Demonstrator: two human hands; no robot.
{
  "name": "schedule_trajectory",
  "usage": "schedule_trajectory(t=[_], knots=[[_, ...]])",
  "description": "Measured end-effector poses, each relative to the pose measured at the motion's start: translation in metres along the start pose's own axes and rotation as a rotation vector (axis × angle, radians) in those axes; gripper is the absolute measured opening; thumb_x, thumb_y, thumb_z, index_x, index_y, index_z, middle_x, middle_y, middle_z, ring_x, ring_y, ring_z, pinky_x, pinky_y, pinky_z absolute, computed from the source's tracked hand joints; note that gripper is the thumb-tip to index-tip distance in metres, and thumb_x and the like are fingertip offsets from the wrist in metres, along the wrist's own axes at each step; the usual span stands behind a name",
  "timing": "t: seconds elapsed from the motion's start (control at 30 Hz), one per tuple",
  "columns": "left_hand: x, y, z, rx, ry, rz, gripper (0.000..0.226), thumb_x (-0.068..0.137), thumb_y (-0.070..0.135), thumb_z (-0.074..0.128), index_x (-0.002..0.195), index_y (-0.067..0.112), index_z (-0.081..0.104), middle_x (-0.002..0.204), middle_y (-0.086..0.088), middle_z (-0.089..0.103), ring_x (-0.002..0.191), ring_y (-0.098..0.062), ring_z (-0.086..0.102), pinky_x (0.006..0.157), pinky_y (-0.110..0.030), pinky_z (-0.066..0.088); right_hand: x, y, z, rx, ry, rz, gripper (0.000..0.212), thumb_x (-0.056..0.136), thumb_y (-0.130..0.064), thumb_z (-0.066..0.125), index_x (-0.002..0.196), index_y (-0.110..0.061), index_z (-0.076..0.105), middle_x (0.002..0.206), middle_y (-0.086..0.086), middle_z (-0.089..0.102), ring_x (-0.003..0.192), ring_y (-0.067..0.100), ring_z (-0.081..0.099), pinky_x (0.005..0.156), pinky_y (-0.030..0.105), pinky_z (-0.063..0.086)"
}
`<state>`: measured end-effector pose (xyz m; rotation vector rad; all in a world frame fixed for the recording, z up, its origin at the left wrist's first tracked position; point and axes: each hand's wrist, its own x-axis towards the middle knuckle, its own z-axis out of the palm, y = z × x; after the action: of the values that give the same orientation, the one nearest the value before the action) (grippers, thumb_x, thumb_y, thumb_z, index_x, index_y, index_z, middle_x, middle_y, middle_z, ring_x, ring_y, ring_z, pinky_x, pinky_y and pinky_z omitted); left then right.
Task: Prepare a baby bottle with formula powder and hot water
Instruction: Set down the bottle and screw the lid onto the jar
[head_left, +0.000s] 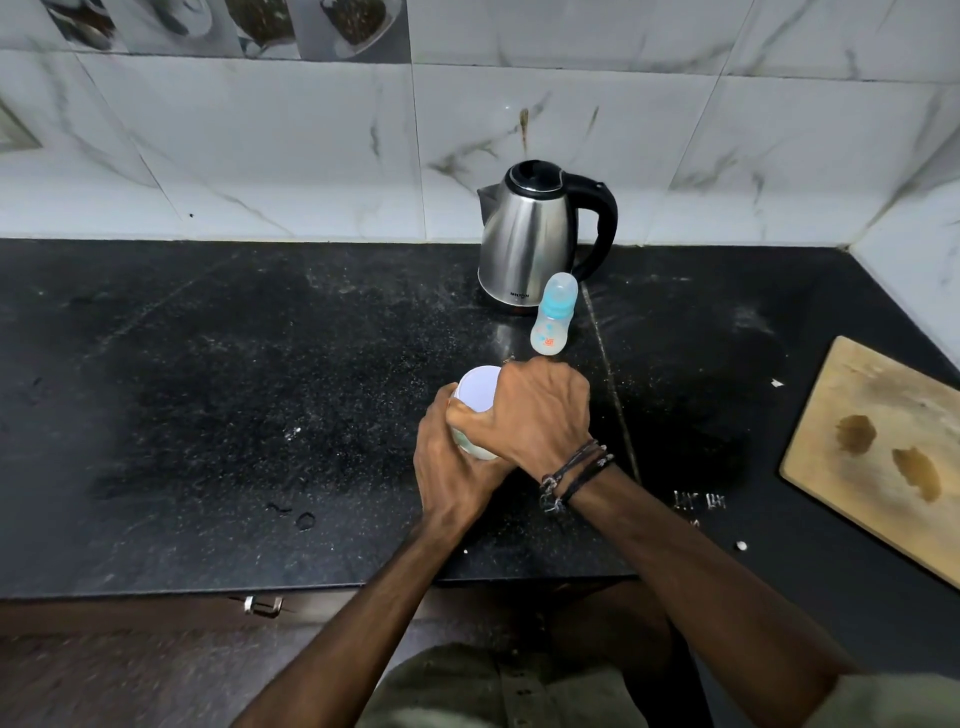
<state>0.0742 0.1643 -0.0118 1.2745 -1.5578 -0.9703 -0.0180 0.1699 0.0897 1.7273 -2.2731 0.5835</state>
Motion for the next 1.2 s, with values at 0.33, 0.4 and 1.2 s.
schedule_trajectory(t=[0.33,0.4,1.2], knots=[[0.037,-0.009,-0.001,-0.014,0.009,0.076,0.087,0.065,0.056,0.074,0.134,0.006,0.056,0.122,0.002,0.054,0.117,-0.026,0.058,0.095,-0.047,0.054,0.008,0.021,0.006,0.037,-0.142,0.015,0.072,0.086,-0.078,0.037,0.093,-0.01,0.059,0.088,0.015,0.069,0.08,0.038,0.067,0.058,0.034,0.033],[0.052,-0.01,-0.003,-0.017,0.01,0.062,0.095,0.06,0.061,0.077,0.136,0.009,0.054,0.122,0.002,0.051,0.118,-0.026,0.058,0.096,-0.043,0.054,0.012,0.025,0.012,0.065,-0.119,0.033,0.067,0.091,-0.072,0.034,0.097,-0.01,0.059,0.087,0.015,0.069,0.08,0.038,0.066,0.058,0.034,0.034],[0.18,-0.046,0.061,0.066,-0.143,-0.025,0.116,0.046,0.046,0.099,0.145,0.011,0.049,0.142,-0.006,0.062,0.13,-0.023,0.058,0.109,-0.046,0.051,0.006,0.083,0.097,0.257,-0.19,0.193,0.025,0.095,-0.04,0.052,0.087,-0.019,0.061,0.077,-0.002,0.069,0.069,0.024,0.064,0.055,0.03,0.038]])
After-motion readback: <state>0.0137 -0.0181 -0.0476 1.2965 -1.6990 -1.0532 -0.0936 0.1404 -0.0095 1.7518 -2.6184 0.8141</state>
